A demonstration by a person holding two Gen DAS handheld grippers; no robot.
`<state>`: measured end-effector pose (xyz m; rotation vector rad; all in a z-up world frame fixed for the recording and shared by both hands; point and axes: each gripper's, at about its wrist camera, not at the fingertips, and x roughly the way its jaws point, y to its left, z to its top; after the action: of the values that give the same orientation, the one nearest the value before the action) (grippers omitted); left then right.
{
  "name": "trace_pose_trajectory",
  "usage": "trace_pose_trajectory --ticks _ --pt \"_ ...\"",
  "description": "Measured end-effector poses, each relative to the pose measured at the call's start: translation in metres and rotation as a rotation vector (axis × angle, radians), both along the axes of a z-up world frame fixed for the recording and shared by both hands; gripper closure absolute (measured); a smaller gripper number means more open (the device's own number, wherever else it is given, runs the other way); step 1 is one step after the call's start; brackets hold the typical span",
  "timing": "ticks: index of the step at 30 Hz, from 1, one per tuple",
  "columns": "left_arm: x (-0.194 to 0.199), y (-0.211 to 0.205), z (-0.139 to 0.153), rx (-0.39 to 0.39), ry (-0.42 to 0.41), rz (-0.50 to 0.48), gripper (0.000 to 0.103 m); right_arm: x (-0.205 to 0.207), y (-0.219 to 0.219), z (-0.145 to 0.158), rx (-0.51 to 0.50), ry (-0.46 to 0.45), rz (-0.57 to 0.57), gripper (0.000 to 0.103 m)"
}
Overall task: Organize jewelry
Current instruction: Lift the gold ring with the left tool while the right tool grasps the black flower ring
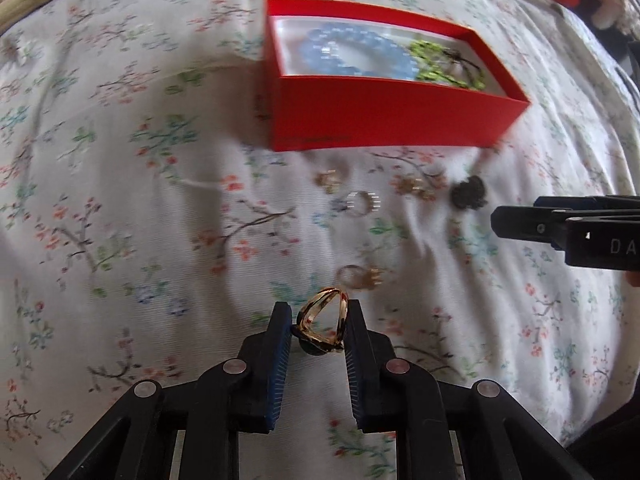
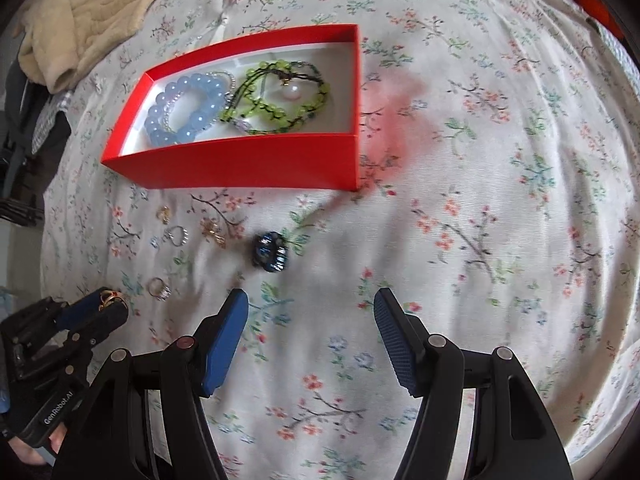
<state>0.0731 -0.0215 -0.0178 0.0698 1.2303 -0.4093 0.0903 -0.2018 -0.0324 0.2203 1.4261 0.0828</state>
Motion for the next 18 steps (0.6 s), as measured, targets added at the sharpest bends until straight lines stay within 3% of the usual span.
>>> trace_pose_trajectory --ticks 6,12,18 --pt "0.0 0.014 0.001 0.004 -0.004 0.018 0.083 0.015 0.017 -0.003 0.032 -0.015 0.019 0.036" --pt "0.004 0.017 -0.001 -0.001 0.004 0.032 0.083 0.025 0.028 -0.014 0.013 -0.009 0.035 0.057" --pt "0.006 0.018 -0.002 0.0 0.007 0.039 0.083 0.031 0.031 -0.02 -0.029 -0.018 0.043 0.072"
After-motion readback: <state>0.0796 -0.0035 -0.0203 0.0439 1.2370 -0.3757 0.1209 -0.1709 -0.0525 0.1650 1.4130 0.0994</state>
